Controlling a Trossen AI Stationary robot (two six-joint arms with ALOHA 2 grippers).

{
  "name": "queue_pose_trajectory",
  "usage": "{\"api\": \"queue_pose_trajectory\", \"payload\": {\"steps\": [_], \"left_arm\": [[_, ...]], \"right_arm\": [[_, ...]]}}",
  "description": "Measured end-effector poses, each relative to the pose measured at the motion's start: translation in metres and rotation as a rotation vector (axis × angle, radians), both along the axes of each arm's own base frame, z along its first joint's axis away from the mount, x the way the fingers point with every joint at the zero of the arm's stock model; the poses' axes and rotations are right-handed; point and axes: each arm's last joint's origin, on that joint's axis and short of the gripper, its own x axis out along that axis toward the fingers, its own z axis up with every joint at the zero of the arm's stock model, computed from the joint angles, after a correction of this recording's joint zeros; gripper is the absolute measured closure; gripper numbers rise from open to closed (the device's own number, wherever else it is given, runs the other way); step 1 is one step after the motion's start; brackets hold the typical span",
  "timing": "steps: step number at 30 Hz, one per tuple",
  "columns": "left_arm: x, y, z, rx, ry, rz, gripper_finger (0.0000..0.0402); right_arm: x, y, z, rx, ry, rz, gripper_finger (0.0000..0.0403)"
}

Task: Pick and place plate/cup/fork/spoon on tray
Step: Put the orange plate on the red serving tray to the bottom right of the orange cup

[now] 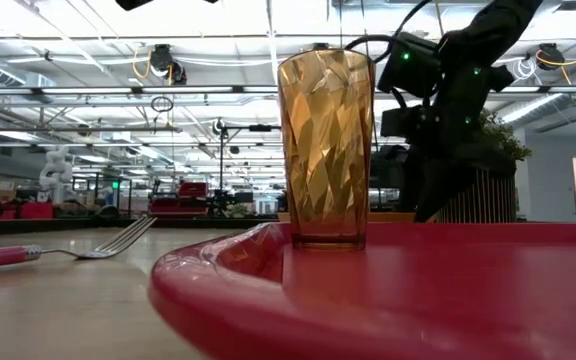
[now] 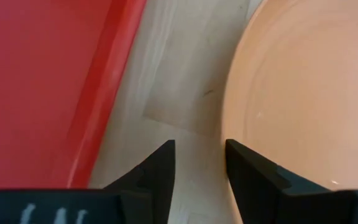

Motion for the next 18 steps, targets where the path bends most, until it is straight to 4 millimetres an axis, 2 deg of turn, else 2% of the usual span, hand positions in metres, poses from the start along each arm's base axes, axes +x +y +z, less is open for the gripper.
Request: {"api": "queue_pose_trajectory", "payload": {"steps": [10,18], "left_arm": [[-0.0002,-0.0001,-0.0002,-0.014,-0.003,0.013,0.0293],[-0.0003,0.0004,-0.0001,0.004,-0.003,0.020,0.0293]], "right_arm": [[0.0028,-0.0098,-0.0044,-0.040,-0.006,-0.001,0.0336],[0.0024,-0.0099,-0.0046,-0.040,-0.002,-0.001,0.0395]]}}
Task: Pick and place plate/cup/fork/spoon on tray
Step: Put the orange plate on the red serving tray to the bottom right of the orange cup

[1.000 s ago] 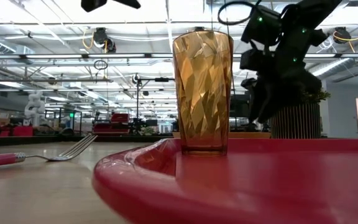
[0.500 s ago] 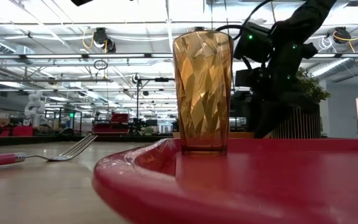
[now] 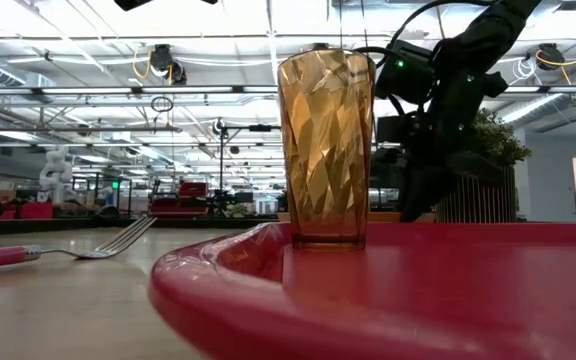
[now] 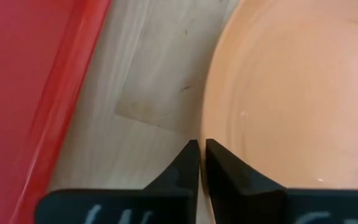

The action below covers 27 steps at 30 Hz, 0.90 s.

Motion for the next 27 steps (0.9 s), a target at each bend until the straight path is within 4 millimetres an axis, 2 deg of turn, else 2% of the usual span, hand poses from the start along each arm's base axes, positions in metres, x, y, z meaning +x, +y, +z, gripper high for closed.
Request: {"api": "queue_pose_trajectory", "payload": {"steps": [8,15,20,27], "left_arm": [[0.000,0.000,0.000,0.002,0.001,-0.001,0.0293],[-0.001,0.000,-0.001,0.016,0.013,-0.009,0.0293],[-0.001,0.007,-0.003,0.010,0.048,0.030,0.0293],[-0.005,0.016,-0.008,0.029,0.121,0.062,0.0293]], "right_arm": [[-0.001,0.001,0.006,-0.005,-0.012,0.001,0.0401],[0.001,0.010,0.040,-0.037,-0.093,-0.074,0.0402],[-0.003,0.025,0.063,-0.020,-0.125,-0.154,0.0402],[-0.011,0.056,0.092,0.107,-0.155,-0.238,0.0402]]}}
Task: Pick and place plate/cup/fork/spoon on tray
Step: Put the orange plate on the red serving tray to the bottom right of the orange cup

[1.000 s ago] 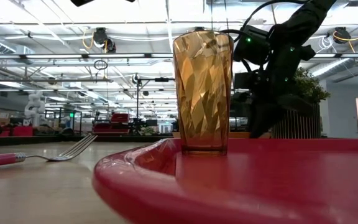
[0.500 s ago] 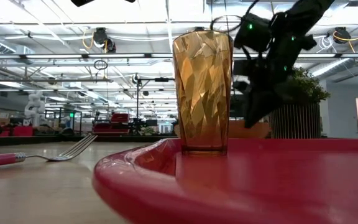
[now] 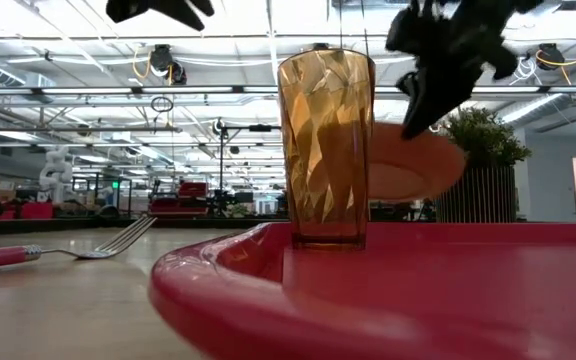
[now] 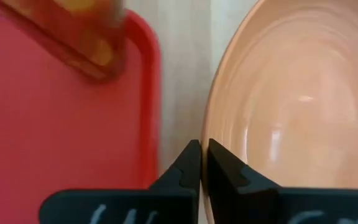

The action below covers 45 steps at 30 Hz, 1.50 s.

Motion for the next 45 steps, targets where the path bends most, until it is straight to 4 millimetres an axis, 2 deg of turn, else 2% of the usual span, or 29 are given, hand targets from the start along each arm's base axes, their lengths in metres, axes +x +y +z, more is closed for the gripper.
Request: {"api": "queue_pose_trajectory", "payload": {"steps": [4,8,19,26,33,39,45], "left_arm": [[-0.004,0.008,-0.004,-0.019,0.057,0.067,0.0293],[-0.006,0.013,-0.008,-0.037,0.120,0.058,0.0293],[-0.011,0.024,-0.013,-0.094,0.256,-0.001,0.0293],[-0.012,0.030,-0.014,-0.096,0.276,0.017,0.0293],[-0.012,0.030,-0.014,-0.143,0.260,0.061,0.0293],[-0.011,0.027,-0.014,-0.209,0.229,0.108,0.0293],[-0.012,0.018,-0.014,-0.312,0.236,0.084,0.0293]], "right_arm": [[-0.005,0.019,0.014,0.038,0.030,-0.069,0.0402],[-0.008,0.037,0.024,0.099,0.016,-0.134,0.0403],[-0.017,0.087,0.049,0.445,-0.061,-0.393,0.0403],[-0.023,0.121,0.057,0.551,-0.039,-0.395,0.0403],[-0.030,0.150,0.059,0.619,-0.005,-0.395,0.0403],[-0.037,0.170,0.049,0.627,0.046,-0.401,0.0403],[-0.032,0.192,0.036,0.645,0.050,-0.363,0.0403]]}}
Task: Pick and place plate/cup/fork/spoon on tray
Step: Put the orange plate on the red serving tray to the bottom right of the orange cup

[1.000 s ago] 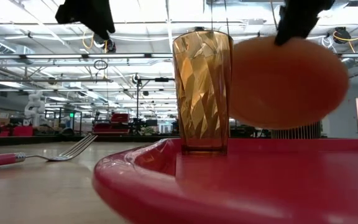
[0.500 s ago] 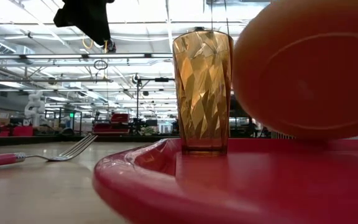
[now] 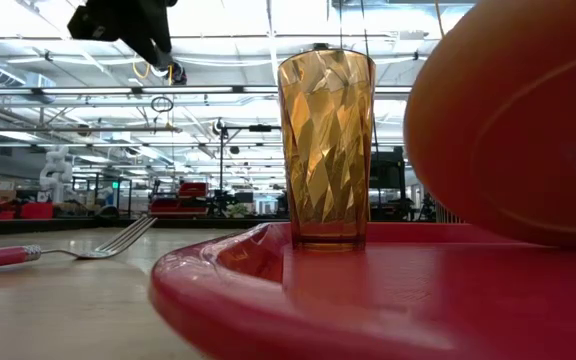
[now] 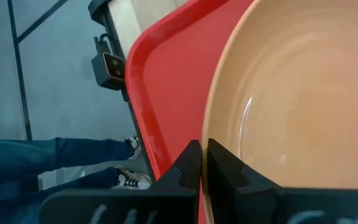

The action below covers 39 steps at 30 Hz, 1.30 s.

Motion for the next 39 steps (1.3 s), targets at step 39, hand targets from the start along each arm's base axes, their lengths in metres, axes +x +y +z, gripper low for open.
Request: {"api": "queue_pose_trajectory", "payload": {"steps": [39], "left_arm": [[-0.019,-0.055,0.000,-0.083,-0.048,0.057,0.0293]], "right_arm": [[0.048,0.050,-0.077,0.065,-0.002,-0.015,0.0347]]}}
